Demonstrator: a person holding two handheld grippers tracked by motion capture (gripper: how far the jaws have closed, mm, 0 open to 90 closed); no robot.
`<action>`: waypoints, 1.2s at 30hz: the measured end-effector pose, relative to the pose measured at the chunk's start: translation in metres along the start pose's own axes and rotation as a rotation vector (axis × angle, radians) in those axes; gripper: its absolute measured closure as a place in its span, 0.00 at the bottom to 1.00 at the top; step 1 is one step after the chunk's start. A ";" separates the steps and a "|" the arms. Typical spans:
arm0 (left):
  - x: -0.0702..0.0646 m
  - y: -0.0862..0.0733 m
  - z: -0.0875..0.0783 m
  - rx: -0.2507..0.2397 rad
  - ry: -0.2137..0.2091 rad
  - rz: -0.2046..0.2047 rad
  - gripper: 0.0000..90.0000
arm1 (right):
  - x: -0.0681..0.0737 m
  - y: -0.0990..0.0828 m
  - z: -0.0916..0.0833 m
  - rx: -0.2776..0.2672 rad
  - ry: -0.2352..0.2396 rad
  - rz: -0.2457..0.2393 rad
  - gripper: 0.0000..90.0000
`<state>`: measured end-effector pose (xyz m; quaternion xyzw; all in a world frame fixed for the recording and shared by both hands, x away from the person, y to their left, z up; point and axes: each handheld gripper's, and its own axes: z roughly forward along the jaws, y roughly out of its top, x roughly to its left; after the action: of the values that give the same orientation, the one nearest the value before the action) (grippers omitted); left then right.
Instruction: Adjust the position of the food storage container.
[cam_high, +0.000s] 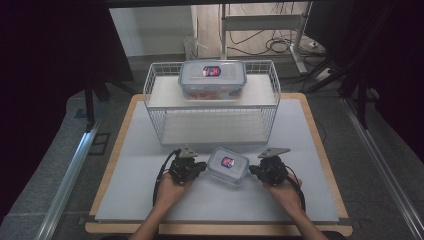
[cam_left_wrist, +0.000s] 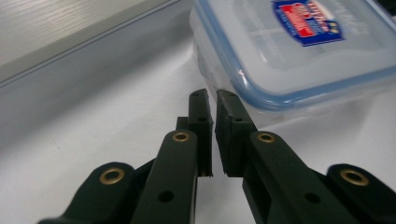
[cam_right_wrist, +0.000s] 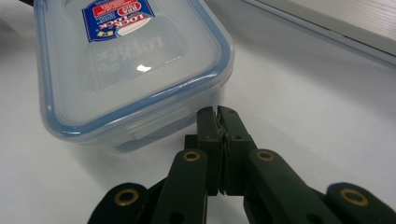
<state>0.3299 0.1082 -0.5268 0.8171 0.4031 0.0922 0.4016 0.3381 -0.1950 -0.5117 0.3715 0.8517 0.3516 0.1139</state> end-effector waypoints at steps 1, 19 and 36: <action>0.001 0.000 0.001 0.001 -0.006 -0.010 0.95 | 0.000 0.001 0.002 0.006 -0.002 0.002 0.98; 0.012 -0.001 -0.013 0.034 -0.024 -0.033 0.95 | -0.008 0.005 0.007 0.002 -0.012 0.040 0.97; -0.004 -0.006 -0.017 0.066 -0.055 -0.020 0.95 | 0.010 0.007 0.013 0.013 0.020 -0.002 1.00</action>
<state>0.3154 0.1177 -0.5192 0.8281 0.4030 0.0522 0.3861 0.3411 -0.1778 -0.5160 0.3678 0.8553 0.3500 0.1032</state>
